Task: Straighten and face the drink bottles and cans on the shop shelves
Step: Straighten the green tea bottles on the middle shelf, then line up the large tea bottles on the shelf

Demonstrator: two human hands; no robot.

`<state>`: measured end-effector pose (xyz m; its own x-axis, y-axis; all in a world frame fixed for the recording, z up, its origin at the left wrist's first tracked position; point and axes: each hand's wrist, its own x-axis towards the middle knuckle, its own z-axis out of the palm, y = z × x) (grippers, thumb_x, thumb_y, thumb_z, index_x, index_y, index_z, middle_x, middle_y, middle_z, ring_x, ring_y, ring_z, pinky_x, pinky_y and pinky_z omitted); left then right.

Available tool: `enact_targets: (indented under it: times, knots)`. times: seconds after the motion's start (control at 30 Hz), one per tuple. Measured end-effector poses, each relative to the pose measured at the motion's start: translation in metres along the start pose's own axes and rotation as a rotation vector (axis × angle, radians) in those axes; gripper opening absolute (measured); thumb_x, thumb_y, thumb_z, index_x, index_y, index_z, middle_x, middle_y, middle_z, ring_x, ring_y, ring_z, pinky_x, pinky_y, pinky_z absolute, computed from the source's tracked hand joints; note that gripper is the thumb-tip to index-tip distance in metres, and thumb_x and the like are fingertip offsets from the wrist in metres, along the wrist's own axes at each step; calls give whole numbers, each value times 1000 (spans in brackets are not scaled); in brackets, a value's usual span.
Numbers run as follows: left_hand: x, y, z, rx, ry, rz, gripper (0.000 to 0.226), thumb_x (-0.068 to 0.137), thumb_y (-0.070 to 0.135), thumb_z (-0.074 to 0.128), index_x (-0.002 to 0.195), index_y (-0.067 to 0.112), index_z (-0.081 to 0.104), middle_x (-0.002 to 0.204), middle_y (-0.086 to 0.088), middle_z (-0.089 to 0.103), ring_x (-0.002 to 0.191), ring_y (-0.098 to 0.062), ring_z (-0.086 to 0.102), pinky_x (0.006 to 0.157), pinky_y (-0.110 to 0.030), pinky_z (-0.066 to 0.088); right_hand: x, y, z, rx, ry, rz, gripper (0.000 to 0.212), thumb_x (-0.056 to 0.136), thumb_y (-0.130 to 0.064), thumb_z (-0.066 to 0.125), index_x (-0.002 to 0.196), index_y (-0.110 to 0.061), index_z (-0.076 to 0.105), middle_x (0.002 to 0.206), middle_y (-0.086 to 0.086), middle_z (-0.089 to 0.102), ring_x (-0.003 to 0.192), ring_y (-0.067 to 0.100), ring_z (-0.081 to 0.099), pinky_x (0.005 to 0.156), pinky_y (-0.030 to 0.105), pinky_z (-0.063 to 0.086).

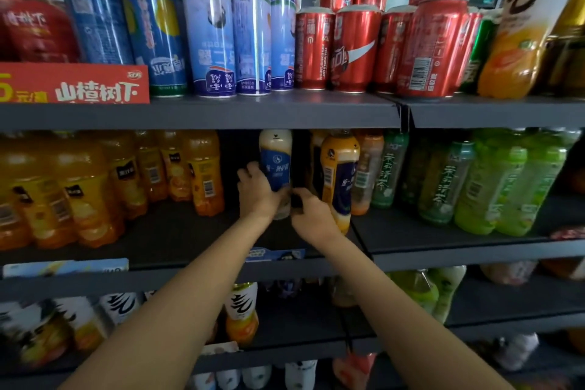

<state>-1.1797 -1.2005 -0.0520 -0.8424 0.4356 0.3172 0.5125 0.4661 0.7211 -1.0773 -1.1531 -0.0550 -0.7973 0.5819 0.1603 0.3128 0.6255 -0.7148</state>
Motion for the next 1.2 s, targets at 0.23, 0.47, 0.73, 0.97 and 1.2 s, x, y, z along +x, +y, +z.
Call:
enact_targets:
  times: [0.23, 0.47, 0.73, 0.97, 1.2]
  knots:
    - [-56, -1, -20, -70, 284, 405, 34, 79, 1, 60, 111, 3, 49, 112, -13, 47, 103, -26, 50, 87, -36, 43, -30, 1, -14, 43, 198, -14, 32, 90, 2, 46, 121, -5, 52, 122, 13, 56, 112, 25, 54, 82, 20, 39]
    - [-115, 24, 6, -133, 217, 504, 28, 78, -2, 55, 105, 3, 50, 101, -9, 46, 94, -24, 49, 81, -33, 41, -83, 34, -40, -19, 101, 121, 30, 91, -5, 47, 119, -4, 55, 120, 13, 58, 112, 28, 54, 83, 28, 43]
    - [-181, 43, 64, -81, 32, 511, 23, 82, -1, 51, 105, 5, 50, 102, -7, 44, 94, -25, 49, 76, -30, 39, -140, 100, -72, -37, -226, 244, 30, 89, -4, 46, 114, 2, 60, 111, 22, 65, 95, 35, 65, 84, 41, 54]
    - [-228, 105, 140, -53, 1, 478, 21, 85, -1, 50, 105, 6, 50, 97, -1, 40, 90, -21, 50, 72, -25, 37, -170, 196, -137, 18, -258, 314, 24, 91, -7, 49, 113, 0, 56, 97, 13, 63, 71, 19, 63, 72, 33, 54]
    - [-299, 140, 237, 37, -220, 394, 18, 86, 2, 49, 104, 7, 50, 108, -6, 44, 84, -22, 48, 66, -26, 33, -197, 304, -199, -42, -269, 391, 28, 90, -7, 49, 109, 8, 62, 92, 16, 62, 76, 25, 63, 72, 24, 55]
